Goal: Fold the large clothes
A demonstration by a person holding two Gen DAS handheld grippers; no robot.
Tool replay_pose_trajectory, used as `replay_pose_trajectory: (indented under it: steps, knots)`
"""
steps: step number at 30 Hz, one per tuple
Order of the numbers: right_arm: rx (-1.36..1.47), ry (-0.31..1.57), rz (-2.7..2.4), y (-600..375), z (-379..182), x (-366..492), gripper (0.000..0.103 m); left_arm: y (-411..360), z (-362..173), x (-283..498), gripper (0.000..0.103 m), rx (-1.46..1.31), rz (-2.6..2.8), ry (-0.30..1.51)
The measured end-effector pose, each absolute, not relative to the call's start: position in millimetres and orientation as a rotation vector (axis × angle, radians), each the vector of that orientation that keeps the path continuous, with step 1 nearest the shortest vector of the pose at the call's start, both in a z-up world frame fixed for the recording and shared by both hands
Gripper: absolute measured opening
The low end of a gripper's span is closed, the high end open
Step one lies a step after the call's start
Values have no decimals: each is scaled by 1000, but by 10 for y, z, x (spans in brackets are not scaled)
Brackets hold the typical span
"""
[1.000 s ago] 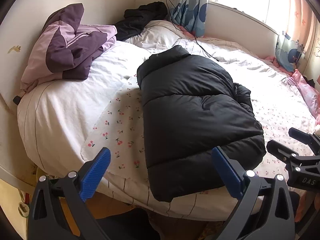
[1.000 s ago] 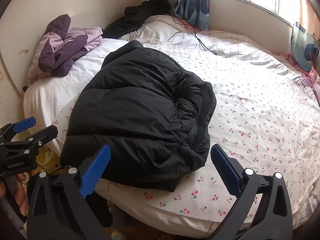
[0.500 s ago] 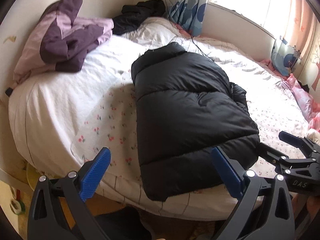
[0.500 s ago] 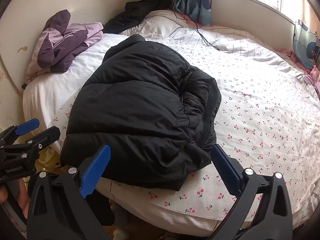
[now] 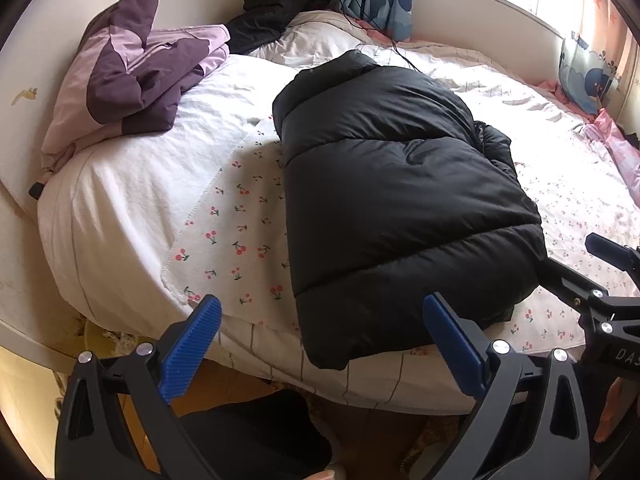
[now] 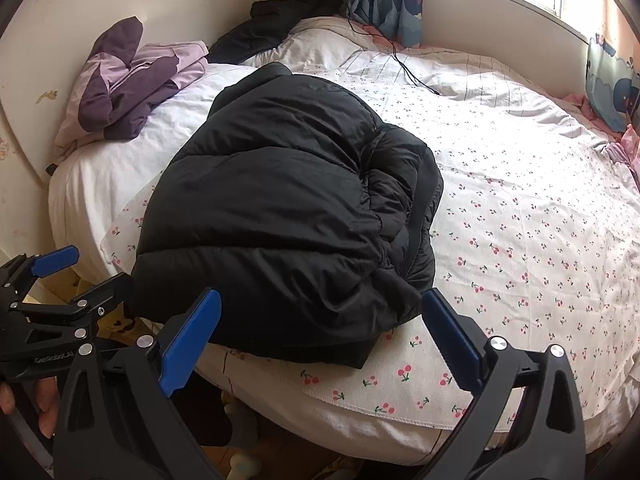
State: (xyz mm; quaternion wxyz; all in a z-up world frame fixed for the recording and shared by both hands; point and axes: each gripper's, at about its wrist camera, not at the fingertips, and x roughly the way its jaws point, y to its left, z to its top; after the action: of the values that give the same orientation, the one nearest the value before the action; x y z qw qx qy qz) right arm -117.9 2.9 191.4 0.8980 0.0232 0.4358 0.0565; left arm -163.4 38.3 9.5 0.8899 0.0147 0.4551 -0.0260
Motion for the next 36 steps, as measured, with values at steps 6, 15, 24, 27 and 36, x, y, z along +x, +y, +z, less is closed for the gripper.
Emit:
replay_pose_trajectory:
  steps: [6,15,24,27,36]
  knots:
    - [59,904,123,7,1916,-1256,97,393,127,-1697,97,-9,-83,953]
    - [57,902,121,-4,1928,-1357,97,317,131,-1793,97,-1,-97,970]
    - [61,898,108,-65,1944,-1417,97,301,161,-1845,97,-3,-86,967]
    - [60,901,104,-77,1940,-1420,97,298,159,-1843,97,-2,-82,968]
    - [68,903,99,-101,1928,-1423,97,304,152,-1840,97,-8,-88,969]
